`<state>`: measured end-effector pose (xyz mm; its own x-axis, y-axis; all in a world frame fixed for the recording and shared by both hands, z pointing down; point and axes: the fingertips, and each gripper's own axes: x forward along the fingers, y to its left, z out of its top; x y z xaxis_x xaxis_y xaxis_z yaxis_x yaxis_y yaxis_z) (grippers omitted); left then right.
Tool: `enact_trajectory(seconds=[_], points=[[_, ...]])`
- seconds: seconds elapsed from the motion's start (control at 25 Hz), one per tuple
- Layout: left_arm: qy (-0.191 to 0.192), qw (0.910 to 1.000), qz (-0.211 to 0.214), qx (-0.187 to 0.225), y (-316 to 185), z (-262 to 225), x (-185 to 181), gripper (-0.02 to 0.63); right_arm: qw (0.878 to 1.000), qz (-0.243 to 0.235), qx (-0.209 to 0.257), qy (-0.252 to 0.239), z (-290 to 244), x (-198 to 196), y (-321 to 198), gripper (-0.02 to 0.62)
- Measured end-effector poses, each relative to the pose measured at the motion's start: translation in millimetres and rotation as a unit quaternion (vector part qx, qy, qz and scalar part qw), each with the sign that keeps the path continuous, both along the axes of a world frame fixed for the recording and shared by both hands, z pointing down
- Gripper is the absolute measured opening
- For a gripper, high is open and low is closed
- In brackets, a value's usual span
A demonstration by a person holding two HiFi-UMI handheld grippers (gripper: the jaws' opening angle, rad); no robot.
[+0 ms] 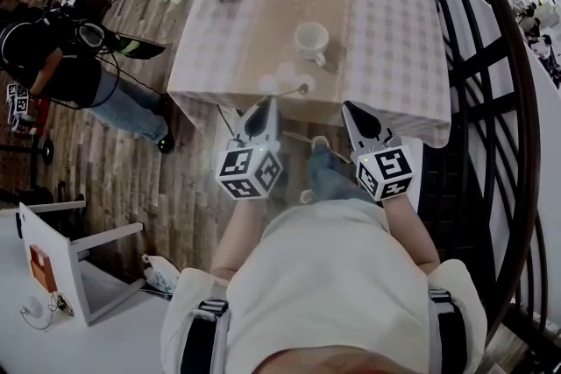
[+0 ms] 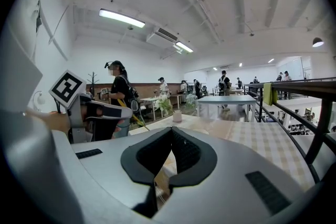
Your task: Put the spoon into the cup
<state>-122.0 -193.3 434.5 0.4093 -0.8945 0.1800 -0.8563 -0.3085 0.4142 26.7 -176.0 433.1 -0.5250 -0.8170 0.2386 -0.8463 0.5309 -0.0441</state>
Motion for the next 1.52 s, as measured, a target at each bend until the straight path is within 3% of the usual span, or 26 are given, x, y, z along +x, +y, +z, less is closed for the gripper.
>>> enact_trajectory(seconds=[0.56,1.52], points=[[-0.006,0.9996,-0.006,-0.029,-70.8,24.5,4.8,0.005,1.0,-0.023,-0.004,-0.005,10.2,-2.4,-75.0,0.0],[-0.038,0.9944,0.009,-0.098,-124.6,87.9,25.5,0.005,0.998,-0.039,-0.038,-0.007,38.4,-0.1,-134.8,0.0]])
